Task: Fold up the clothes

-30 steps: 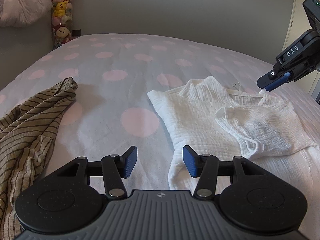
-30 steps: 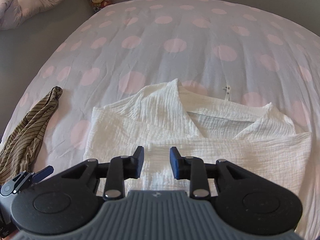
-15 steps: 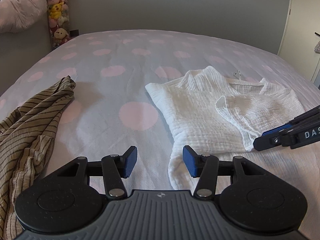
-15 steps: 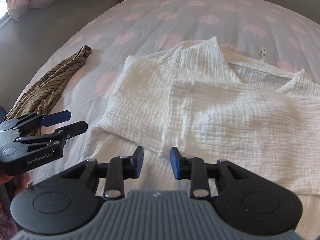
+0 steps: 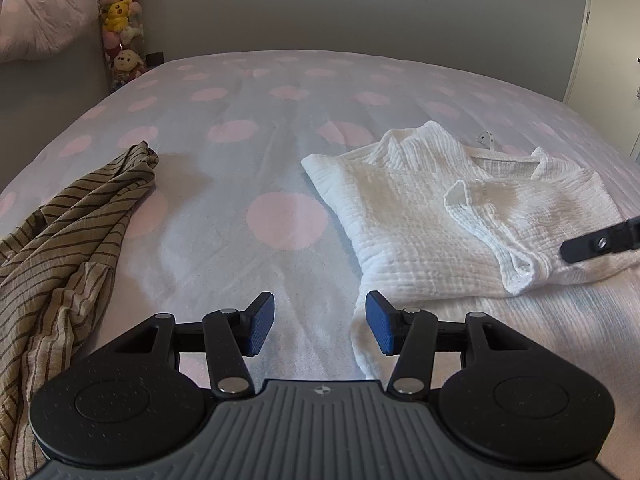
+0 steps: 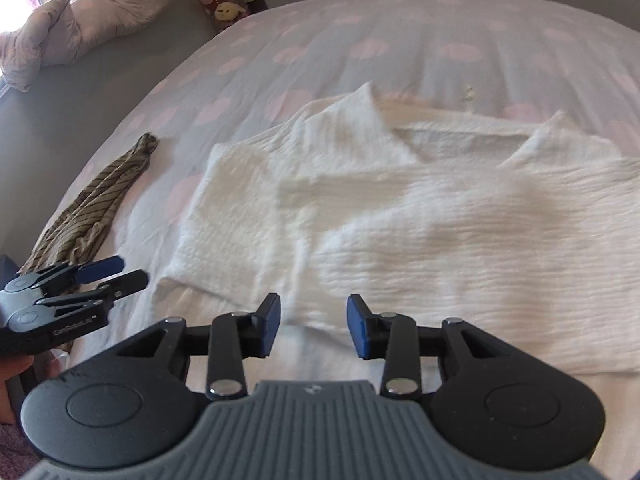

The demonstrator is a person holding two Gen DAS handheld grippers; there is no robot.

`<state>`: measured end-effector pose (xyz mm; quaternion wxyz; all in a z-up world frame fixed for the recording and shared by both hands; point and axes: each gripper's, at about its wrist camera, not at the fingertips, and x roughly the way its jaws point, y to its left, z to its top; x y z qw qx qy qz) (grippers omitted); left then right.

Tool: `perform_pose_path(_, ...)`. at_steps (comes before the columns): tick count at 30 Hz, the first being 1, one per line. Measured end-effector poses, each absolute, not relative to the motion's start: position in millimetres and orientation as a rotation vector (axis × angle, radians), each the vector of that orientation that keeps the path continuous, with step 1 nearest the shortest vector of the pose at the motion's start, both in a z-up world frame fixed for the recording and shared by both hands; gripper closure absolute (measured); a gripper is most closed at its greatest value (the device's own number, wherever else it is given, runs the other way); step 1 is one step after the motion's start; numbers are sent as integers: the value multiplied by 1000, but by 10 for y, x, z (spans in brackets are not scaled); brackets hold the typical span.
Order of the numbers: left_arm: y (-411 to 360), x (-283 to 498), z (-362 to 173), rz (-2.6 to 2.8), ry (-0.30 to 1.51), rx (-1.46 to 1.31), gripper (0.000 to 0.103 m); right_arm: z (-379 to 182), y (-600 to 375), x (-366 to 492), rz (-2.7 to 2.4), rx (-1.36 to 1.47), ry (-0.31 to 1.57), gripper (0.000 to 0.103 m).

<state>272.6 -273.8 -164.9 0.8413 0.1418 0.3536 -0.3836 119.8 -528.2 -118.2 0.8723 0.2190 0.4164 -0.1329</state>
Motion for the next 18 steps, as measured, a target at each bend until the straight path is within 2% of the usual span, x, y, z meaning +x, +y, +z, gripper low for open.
perform_pose_path(9, -2728, 2782, -1720, -768, 762, 302, 51, -832, -6758, 524, -662, 471, 802, 63)
perform_pose_path(18, -2752, 2900, -1843, -704, 784, 305, 51, -1192, -7627, 421, -767, 566, 804, 59)
